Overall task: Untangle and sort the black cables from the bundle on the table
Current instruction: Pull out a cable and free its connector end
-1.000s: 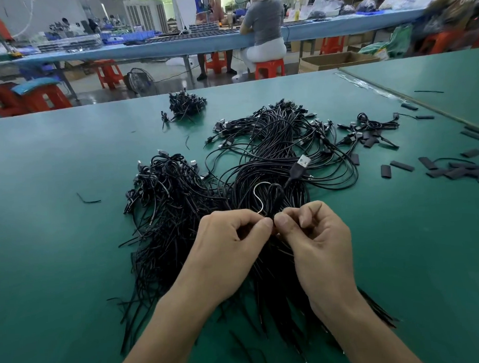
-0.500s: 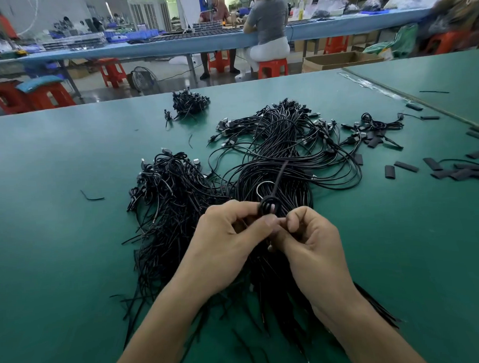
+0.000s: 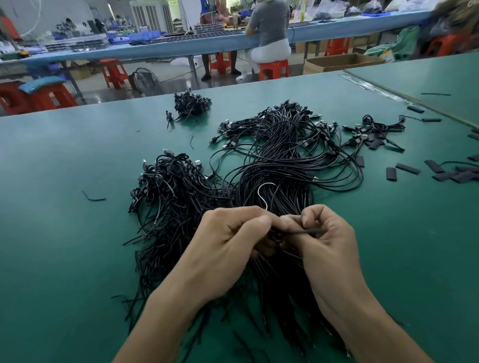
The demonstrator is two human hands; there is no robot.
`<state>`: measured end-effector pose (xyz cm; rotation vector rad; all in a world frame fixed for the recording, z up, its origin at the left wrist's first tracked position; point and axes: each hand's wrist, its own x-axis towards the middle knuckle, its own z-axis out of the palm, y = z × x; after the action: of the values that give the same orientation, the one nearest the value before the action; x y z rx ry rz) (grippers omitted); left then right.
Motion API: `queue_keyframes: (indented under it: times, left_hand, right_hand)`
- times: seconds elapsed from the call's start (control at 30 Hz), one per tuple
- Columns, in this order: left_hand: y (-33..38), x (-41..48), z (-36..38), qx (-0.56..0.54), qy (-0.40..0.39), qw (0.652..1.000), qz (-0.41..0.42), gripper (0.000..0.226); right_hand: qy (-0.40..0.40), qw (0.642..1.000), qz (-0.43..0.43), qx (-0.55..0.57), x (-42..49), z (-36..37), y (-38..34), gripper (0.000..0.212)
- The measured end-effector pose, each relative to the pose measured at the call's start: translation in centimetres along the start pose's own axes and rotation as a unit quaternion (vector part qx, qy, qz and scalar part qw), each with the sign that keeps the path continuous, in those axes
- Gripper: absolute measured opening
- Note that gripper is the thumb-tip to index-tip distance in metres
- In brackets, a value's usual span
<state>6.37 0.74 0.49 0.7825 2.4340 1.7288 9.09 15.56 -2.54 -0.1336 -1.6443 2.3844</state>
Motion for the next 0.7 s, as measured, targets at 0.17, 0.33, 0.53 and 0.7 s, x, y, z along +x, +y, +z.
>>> queue_keyframes:
  times: [0.17,0.33,0.53,0.7]
  left_hand:
    - [-0.4,0.2,0.6,0.090,0.037,0.995,0.014,0.012]
    - [-0.7,0.3,0.6,0.083,0.067,0.994,0.005,0.041]
    - [-1.3,1.3,-0.2,0.100,0.148,0.984,0.009,0.034]
    - [-2.7,4.7,-3.8,0.043,0.371,0.926,-0.049,0.022]
  right_hand:
    - [0.041,0.998,-0.021,-0.036,0.1,-0.1,-0.2,0.039]
    - [0.036,0.999,0.012,-0.009,0.2,-0.1,-0.1,0.034]
    - [0.029,0.994,-0.042,-0.099,0.0,-0.2,-0.7,0.013]
    - [0.024,0.887,-0.137,-0.440,0.1,-1.0,0.0,0.010]
